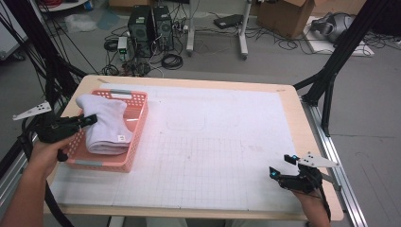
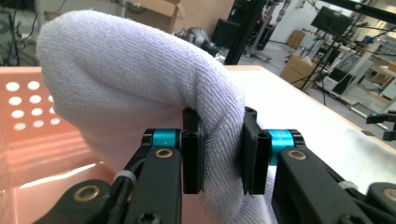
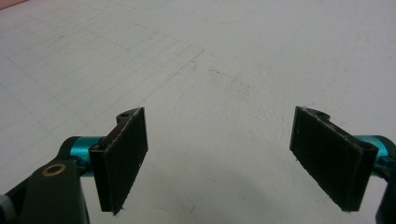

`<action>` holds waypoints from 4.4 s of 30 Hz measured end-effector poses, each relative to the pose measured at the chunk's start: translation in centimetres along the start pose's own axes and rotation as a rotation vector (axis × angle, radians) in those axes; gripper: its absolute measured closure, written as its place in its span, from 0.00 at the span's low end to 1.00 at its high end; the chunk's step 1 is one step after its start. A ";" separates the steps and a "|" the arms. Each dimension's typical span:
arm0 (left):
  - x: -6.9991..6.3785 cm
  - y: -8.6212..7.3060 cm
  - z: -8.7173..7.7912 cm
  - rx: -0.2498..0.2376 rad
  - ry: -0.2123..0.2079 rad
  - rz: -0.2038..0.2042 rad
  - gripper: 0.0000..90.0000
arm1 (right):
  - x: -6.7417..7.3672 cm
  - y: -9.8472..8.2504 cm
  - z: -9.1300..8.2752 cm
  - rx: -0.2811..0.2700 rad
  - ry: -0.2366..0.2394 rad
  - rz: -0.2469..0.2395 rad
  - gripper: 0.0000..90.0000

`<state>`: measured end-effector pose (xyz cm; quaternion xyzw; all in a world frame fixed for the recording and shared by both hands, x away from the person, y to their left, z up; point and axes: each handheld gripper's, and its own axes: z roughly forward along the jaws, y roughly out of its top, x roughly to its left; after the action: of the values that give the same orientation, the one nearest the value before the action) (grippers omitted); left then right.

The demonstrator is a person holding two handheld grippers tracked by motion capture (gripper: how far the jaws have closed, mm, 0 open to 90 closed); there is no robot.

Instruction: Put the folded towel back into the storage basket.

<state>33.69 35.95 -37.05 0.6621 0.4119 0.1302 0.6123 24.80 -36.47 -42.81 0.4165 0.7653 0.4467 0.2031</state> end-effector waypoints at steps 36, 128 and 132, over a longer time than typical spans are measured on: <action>0.3 1.8 -2.2 0.028 0.284 -0.078 0.44 | 0.2 0.1 0.3 0.002 0.006 -0.005 0.20; -0.8 0.5 4.6 0.044 0.413 0.014 0.32 | 0.4 0.3 0.4 0.002 0.018 -0.008 0.20; -2.3 0.5 3.4 -0.036 0.328 0.020 0.25 | 0.6 0.5 0.3 -0.011 0.029 -0.012 0.20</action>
<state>34.77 32.00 -36.60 0.6248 0.4975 0.2501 0.5473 24.92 -35.69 -42.53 0.4045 0.7680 0.4559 0.1970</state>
